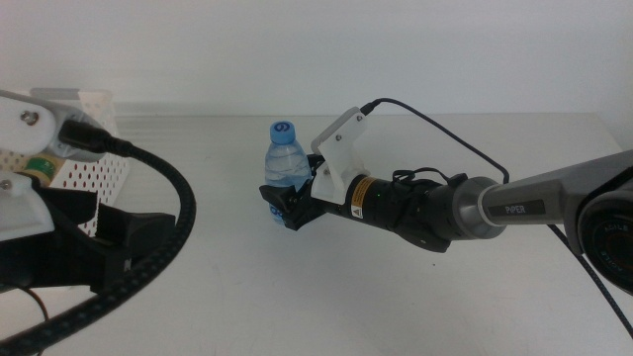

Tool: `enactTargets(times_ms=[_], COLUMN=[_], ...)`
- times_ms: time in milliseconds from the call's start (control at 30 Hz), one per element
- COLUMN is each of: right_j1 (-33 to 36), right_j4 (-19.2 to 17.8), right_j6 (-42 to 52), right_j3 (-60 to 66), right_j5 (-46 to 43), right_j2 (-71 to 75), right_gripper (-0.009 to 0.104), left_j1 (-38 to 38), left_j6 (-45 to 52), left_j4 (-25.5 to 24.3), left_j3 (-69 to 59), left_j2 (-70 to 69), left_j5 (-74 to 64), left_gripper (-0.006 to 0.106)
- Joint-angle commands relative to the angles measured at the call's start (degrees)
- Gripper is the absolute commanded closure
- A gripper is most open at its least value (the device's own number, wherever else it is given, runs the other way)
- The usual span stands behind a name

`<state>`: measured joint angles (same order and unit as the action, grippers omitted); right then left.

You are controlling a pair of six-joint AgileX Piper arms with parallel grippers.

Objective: Use arms to grab the bottles and put them into the dustbin to the left of the table.

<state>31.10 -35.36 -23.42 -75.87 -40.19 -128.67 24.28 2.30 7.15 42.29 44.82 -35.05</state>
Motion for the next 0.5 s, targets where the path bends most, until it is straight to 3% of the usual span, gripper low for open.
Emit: enactTargets(times_ms=[0, 133, 467], right_j1=[0.11, 0.11, -0.05], right_j4=[-0.18, -0.55, -0.73], right_j6=[-0.36, -1.55, -2.09], right_j3=[-2.06, -1.2, 11.93], right_j5=[-3.52, -2.93, -2.71], right_j2=[4.65, 5.65, 17.18], right_gripper=[0.021, 0.011, 0.016], left_j1=[0.34, 0.34, 0.34], left_j6=[-0.8, -0.8, -0.8], left_j4=[0.53, 0.53, 0.53], left_j3=[1.55, 1.55, 1.55], left_j2=[-0.31, -0.31, -0.31], left_j5=[4.2, 4.2, 4.2], left_gripper=[0.01, 0.01, 0.01])
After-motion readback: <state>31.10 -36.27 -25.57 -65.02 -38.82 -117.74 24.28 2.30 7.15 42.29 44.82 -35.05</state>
